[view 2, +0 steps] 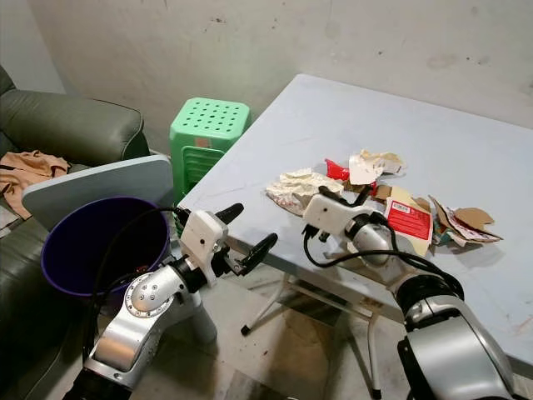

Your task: Picking trash to rubbish bin

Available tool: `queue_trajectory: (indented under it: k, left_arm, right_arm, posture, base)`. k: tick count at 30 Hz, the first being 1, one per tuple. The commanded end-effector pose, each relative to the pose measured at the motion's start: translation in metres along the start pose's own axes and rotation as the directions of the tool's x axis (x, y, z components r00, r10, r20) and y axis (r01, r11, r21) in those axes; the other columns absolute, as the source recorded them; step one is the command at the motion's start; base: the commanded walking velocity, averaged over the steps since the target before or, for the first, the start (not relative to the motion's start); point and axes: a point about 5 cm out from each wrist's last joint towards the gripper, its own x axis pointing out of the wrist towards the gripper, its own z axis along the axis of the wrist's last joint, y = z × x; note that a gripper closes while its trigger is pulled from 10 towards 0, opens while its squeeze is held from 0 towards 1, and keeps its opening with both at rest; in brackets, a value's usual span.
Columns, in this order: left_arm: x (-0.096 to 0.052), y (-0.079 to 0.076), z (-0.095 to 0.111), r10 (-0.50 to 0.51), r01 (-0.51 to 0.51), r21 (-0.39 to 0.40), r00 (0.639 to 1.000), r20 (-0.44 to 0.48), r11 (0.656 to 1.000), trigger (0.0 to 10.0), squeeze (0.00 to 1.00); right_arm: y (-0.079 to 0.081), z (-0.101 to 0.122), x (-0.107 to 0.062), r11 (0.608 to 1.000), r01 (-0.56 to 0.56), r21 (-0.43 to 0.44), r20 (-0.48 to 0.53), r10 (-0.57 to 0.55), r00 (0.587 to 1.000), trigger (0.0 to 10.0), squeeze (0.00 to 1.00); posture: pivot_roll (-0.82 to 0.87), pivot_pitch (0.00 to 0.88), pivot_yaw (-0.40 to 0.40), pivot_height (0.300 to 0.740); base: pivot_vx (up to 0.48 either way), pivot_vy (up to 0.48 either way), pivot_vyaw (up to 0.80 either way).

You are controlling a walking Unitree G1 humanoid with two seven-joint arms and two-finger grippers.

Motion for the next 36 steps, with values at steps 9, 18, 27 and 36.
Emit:
queue_trajectory:
  k: [9,18,27,36]
  left_arm:
    - [0.002,0.033,0.007,0.111,-0.112,0.023,0.994,0.022,0.993,10.0,0.0]
    - [-0.006,0.078,0.01,0.356,-0.352,-0.087,0.934,0.04,0.932,10.0,0.0]
    - [-0.021,0.095,0.004,0.487,-0.483,-0.097,0.873,0.025,0.87,10.0,0.0]
    - [-0.026,0.097,0.007,0.52,-0.513,-0.103,0.851,0.069,0.852,10.0,0.0]
  right_arm:
    - [-0.044,0.025,-0.003,0.829,0.134,0.543,0.207,-0.287,0.935,10.0,0.0]
    - [-0.042,0.029,-0.023,0.7,0.21,0.683,0.213,-0.466,0.859,10.0,0.0]
    - [0.007,0.028,-0.041,0.591,0.327,0.737,0.021,-0.503,0.864,10.0,0.0]
    - [0.016,0.029,-0.05,0.596,0.368,0.714,-0.034,-0.495,0.868,10.0,0.0]
  posture:
    - [0.08,0.04,-0.059,0.715]
    - [0.07,0.009,-0.042,0.715]
    - [0.06,0.0,-0.031,0.715]
    - [0.06,0.0,-0.016,0.715]
  base:
    - [0.0,0.0,0.0]
    - [0.0,0.0,0.0]
    - [0.0,0.0,0.0]
    - [0.0,0.0,0.0]
